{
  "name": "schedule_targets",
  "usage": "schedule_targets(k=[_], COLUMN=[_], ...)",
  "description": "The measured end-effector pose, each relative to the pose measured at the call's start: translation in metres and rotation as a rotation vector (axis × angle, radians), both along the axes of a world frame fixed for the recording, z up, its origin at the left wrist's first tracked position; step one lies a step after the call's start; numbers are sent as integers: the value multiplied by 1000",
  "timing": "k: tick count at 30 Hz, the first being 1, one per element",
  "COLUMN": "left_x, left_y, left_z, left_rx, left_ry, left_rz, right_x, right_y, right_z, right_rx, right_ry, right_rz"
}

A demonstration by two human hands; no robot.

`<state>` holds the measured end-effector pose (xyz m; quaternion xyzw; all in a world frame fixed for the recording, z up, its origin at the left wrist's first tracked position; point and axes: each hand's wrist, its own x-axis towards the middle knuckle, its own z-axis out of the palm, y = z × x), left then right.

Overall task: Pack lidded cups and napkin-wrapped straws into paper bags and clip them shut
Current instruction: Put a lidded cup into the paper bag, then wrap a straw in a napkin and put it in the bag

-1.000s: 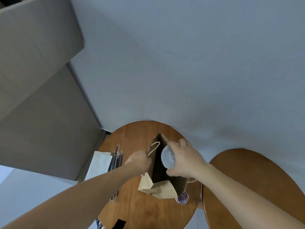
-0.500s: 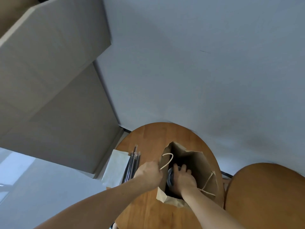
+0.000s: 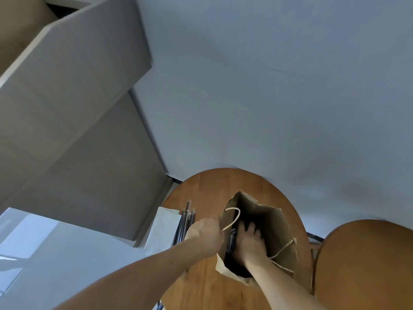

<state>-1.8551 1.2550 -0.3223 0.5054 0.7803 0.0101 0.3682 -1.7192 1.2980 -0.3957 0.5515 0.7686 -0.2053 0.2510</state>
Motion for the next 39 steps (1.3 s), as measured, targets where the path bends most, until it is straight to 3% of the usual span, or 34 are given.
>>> schedule_targets(k=[5,10,14,17,23,29,32,39], left_x=[-1,-12,-33,-56,-124,-176,-194,-222], left_y=[3,9,17,25,18,-15,-28,-36], left_z=[12,32,51,61,51,17,-12,-73], left_rx=[31,-29,-96,-84,48,23,-7,-59], left_ry=[-43,-191,-252,-186,-83,-152,-163,-224], left_rz=[3,-131,-337,-331,-131,131,243,381], right_x=[-11,-4,3,-16,-88,-149,-163,-184], right_y=[19,45,63,67,46,2,-20,-44], right_z=[77,158,192,195,160,78,24,-77], right_rx=[-26,96,238,269,94,-181,-242,-229], right_ry=[103,102,271,447,603,607,549,334], right_rz=[81,129,60,-15,-72,-240,-396,-432])
